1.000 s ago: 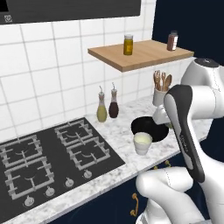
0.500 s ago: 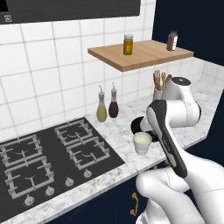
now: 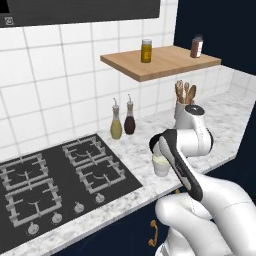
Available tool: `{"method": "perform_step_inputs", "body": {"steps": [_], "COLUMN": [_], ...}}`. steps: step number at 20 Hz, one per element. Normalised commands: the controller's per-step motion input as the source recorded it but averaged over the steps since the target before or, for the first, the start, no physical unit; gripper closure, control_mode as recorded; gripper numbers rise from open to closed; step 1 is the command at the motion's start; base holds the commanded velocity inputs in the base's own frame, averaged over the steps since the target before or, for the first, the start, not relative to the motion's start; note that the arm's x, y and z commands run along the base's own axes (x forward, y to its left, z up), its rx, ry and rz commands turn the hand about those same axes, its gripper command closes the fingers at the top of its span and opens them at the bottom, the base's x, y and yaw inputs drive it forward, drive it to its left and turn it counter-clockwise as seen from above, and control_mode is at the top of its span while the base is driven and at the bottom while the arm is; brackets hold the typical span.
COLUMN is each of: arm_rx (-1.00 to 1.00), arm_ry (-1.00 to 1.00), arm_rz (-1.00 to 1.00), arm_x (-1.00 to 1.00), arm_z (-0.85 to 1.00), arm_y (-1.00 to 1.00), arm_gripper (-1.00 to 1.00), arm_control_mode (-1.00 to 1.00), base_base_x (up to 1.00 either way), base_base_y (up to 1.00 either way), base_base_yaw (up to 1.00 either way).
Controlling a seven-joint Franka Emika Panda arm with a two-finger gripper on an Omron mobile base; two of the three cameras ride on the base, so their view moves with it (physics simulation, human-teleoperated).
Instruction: Grab a lemon wedge from the fridge and one ice cube from the ice bowl, and put them in the glass of lemonade.
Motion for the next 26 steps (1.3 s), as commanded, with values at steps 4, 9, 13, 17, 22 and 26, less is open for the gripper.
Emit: {"method": "perform_step_inputs", "body": {"steps": [4,9,13,17,22,26], "arm_rx": [0.0,0.0,0.0,-0.01,0.0,0.0], "arm_ry": [0.0,0.0,0.0,0.1,0.1,0.0], "arm_rz": [0.0,0.0,0.0,0.0,0.0,0.0], "arm_x": [0.31,0.16,0.12,0.23,0.08,0.44], "arm_z": [0.0,0.0,0.0,-0.27,-0.36,0.0], "arm_y": [0.0,0.0,0.0,0.0,0.0,0.0], "arm_gripper": [1.0,1.0,1.0,1.0,1.0,1.0], "arm_control_mode": [-1.0,-1.0,-1.0,-1.0,-1.0,-1.0], "base_base_x": [0.0,0.0,0.0,0.0,0.0,0.0], "base_base_y": [0.0,0.0,0.0,0.0,0.0,0.0], "base_base_yaw": [0.0,0.0,0.0,0.0,0.0,0.0]}}
